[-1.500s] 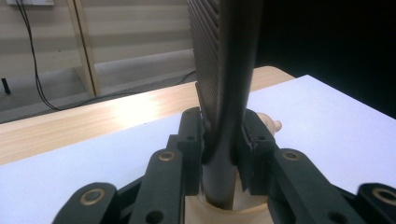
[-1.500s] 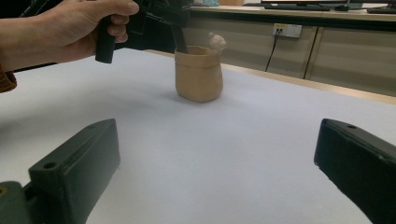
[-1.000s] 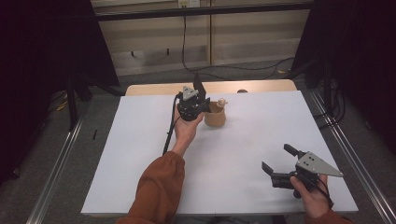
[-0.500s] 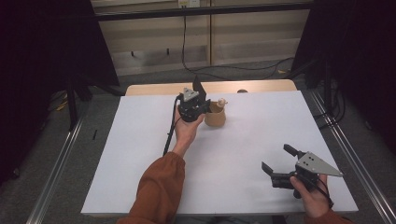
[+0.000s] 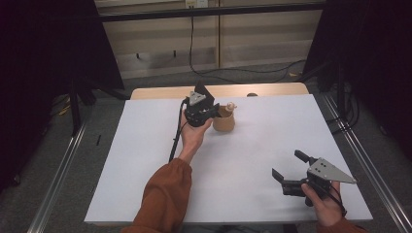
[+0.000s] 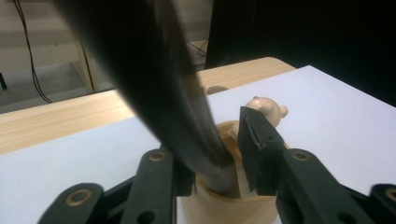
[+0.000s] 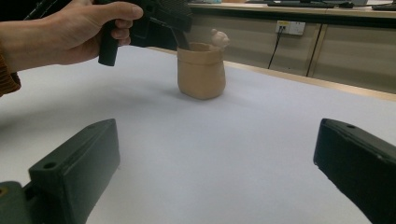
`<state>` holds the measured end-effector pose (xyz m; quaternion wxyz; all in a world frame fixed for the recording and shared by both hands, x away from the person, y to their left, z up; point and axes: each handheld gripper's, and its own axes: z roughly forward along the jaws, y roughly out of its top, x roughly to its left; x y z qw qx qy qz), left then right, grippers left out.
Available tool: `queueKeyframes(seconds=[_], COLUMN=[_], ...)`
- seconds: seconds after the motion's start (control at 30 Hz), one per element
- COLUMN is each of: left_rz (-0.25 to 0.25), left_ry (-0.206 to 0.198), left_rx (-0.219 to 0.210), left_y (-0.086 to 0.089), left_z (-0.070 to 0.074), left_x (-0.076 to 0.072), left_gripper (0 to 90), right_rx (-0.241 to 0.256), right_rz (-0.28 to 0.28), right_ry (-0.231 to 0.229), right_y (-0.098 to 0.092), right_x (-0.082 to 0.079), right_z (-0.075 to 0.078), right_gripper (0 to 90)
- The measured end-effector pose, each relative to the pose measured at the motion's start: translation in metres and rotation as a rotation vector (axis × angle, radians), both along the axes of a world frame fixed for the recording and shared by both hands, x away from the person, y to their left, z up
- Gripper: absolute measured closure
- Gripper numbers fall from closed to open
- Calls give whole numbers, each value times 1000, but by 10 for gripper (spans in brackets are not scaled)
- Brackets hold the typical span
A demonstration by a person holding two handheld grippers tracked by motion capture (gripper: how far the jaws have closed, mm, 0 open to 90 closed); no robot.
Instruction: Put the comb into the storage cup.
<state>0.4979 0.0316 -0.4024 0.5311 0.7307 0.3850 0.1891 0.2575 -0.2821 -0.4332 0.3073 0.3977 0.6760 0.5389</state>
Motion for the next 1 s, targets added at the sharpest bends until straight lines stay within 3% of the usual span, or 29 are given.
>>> queueKeyframes(seconds=[0.17,0.3,0.7,0.87,1.0], left_rz=[-1,9,32,7,4], left_ry=[0,2,11,8,-15], left_rx=[6,-18,-31,-55,-42], left_y=[2,3,8,14,16], left_z=[0,-1,-2,0,1], left_x=[0,0,0,-1,-2], left_gripper=[598,498,126,83,44], right_rx=[0,0,1,0,-2], right_rz=[1,3,5,4,4], right_ry=[1,1,0,1,0], right_y=[0,0,1,1,1], right_x=[0,0,0,0,0], right_z=[0,0,0,0,0], right_gripper=[0,0,0,0,0])
